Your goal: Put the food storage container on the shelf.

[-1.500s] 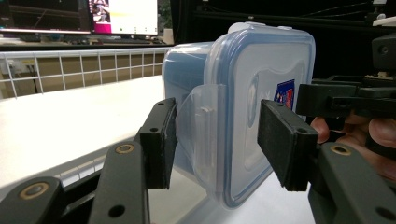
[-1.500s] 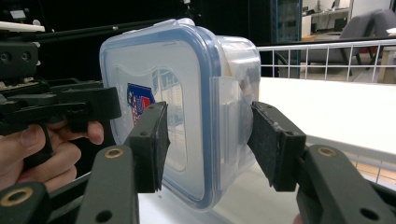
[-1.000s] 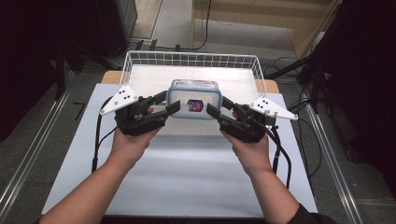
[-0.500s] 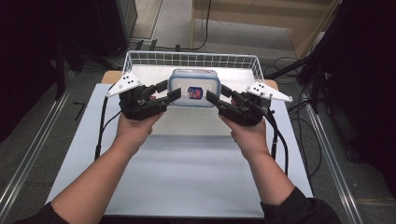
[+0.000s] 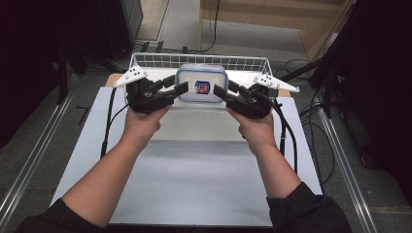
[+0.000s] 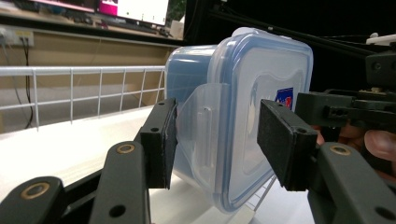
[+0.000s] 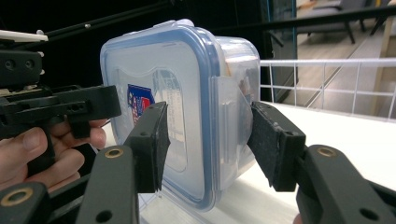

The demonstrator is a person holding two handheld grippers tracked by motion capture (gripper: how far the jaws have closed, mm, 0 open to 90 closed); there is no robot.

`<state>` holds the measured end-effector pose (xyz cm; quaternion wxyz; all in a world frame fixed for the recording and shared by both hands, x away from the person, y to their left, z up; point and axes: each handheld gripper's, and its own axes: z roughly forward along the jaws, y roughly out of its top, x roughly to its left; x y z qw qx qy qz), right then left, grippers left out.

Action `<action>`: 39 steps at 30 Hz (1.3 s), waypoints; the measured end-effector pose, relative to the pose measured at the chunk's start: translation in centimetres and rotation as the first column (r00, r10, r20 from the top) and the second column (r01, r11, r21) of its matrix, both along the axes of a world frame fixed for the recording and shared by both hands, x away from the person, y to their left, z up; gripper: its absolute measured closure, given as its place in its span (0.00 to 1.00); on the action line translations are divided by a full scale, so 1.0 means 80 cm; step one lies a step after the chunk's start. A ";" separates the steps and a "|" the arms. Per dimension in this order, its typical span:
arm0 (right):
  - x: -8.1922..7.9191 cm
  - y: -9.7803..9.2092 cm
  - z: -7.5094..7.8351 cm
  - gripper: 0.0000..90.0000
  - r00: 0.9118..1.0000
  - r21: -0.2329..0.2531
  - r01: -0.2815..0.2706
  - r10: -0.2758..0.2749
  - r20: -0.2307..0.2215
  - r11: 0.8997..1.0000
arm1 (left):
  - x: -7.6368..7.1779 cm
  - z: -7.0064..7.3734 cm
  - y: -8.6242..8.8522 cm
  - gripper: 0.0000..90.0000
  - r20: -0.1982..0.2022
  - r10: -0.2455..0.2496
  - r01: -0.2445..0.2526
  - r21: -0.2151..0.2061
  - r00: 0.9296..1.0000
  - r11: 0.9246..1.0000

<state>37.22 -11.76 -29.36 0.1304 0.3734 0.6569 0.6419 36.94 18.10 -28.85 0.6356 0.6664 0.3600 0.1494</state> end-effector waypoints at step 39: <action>0.050 -0.027 0.007 0.64 0.908 0.184 -0.115 0.179 -0.379 0.976 | 0.042 0.002 0.024 0.61 -0.418 -0.122 0.019 -0.241 0.900 0.970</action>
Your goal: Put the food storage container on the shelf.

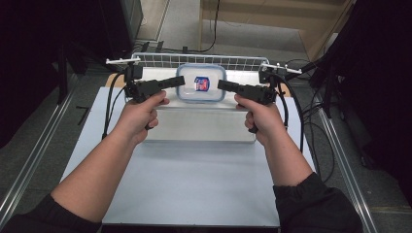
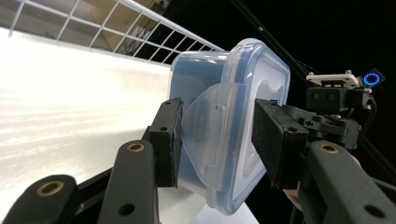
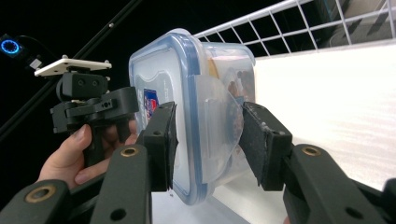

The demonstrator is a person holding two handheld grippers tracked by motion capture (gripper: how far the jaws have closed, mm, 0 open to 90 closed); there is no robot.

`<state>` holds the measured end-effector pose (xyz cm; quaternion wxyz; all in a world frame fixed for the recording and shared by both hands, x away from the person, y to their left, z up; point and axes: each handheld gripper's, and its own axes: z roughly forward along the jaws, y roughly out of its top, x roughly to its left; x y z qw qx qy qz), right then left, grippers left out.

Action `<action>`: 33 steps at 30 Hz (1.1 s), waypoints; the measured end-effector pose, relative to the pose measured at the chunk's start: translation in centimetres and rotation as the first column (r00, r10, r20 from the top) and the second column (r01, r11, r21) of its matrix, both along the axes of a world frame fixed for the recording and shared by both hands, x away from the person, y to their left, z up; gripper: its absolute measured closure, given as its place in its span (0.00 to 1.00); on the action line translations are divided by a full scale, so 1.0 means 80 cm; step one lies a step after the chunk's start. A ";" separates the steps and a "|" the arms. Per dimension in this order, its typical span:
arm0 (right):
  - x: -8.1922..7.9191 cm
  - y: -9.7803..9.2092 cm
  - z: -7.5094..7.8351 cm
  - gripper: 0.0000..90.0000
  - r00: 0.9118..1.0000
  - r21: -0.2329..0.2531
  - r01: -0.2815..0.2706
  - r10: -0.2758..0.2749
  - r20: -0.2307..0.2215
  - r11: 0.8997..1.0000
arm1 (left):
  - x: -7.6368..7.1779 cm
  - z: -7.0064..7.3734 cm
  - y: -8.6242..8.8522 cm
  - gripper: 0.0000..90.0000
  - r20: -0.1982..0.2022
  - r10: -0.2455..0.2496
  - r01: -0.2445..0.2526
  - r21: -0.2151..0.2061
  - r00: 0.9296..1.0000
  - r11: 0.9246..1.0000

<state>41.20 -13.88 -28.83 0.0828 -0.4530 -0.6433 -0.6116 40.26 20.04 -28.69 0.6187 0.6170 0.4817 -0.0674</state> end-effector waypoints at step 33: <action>0.014 0.002 -0.008 0.61 0.995 0.006 0.035 -0.034 -0.089 0.999 | 0.009 -0.002 -0.008 0.58 -0.030 0.047 -0.046 0.018 0.998 0.999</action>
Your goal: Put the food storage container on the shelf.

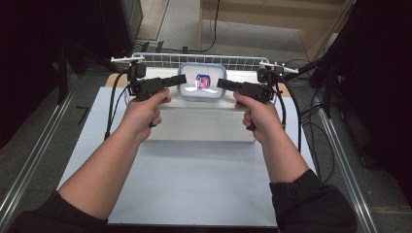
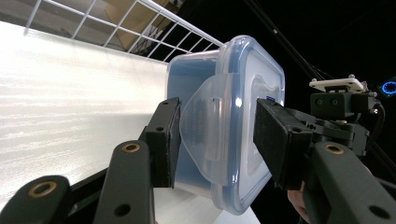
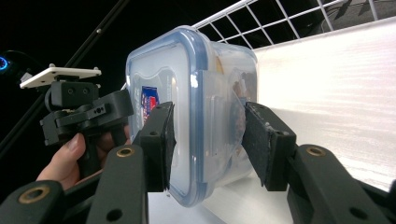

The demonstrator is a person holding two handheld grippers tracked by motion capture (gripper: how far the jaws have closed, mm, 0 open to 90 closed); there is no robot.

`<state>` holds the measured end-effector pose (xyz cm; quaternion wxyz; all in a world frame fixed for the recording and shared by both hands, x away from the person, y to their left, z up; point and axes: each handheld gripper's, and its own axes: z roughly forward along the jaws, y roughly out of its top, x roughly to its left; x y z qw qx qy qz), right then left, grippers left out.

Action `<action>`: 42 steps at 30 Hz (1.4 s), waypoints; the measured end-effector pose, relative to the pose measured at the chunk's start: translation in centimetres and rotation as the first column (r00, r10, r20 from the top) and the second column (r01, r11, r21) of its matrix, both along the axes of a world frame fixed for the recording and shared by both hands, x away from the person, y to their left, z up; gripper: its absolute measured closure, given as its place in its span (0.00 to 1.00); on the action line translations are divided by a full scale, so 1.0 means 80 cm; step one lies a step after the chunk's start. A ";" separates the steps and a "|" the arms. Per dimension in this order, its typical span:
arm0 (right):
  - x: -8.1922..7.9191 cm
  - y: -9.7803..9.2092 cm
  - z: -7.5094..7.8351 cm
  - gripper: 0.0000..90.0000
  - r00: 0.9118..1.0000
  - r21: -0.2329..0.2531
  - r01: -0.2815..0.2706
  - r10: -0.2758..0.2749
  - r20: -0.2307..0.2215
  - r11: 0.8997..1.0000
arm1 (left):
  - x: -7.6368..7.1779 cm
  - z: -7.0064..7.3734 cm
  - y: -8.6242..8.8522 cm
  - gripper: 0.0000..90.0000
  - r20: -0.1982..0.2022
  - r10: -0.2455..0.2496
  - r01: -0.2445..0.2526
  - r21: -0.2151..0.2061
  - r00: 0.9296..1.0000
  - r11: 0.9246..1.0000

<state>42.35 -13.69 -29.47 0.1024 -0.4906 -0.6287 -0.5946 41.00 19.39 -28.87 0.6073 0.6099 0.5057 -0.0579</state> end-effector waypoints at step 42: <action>-0.007 -0.002 0.005 0.37 0.999 -0.068 0.034 -0.032 0.033 0.997 | -0.013 0.005 -0.005 0.43 0.060 0.028 -0.034 0.098 0.998 0.995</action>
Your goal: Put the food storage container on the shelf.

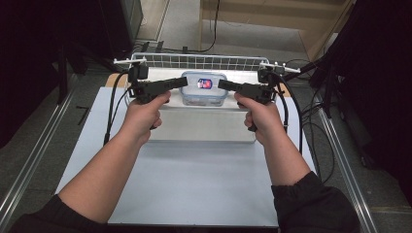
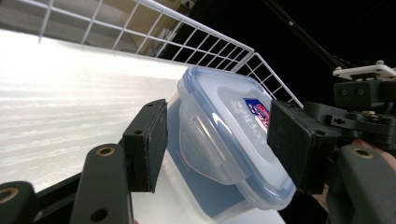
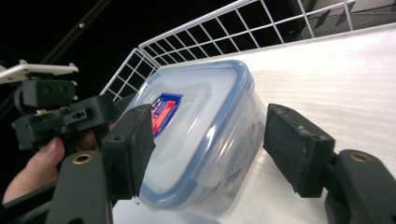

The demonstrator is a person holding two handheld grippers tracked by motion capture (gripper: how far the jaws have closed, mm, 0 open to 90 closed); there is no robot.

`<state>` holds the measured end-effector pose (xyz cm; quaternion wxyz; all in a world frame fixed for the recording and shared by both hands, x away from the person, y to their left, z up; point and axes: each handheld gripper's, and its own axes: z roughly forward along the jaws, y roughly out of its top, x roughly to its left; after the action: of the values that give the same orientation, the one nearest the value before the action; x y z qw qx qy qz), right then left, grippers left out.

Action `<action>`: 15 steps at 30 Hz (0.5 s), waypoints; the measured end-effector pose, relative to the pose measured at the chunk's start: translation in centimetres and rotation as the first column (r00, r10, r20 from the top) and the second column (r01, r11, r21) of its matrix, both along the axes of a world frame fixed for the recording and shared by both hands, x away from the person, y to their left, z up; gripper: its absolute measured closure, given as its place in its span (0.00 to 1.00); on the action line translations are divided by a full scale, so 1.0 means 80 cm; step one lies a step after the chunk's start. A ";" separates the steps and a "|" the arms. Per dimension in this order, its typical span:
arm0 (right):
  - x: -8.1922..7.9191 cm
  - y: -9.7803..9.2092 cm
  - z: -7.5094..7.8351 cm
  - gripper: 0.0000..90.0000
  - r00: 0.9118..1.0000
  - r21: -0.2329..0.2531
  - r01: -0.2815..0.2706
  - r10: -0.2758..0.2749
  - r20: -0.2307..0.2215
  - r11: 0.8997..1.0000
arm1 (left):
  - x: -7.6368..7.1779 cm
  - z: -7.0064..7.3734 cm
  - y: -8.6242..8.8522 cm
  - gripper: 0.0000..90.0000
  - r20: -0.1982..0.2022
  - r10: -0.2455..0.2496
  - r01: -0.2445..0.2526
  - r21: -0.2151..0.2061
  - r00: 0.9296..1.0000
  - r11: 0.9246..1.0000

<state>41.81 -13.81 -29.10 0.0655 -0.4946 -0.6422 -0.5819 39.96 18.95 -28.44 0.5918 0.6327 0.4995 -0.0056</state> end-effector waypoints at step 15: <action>-0.066 -0.004 0.006 0.35 0.985 -0.122 0.061 -0.039 0.169 0.991 | -0.070 0.007 0.004 0.41 0.191 0.015 -0.041 0.131 0.982 0.991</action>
<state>36.57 -14.10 -28.63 -0.0346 -0.4635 -0.6685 -0.5805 34.37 19.29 -27.85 0.5927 0.6616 0.4491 0.0966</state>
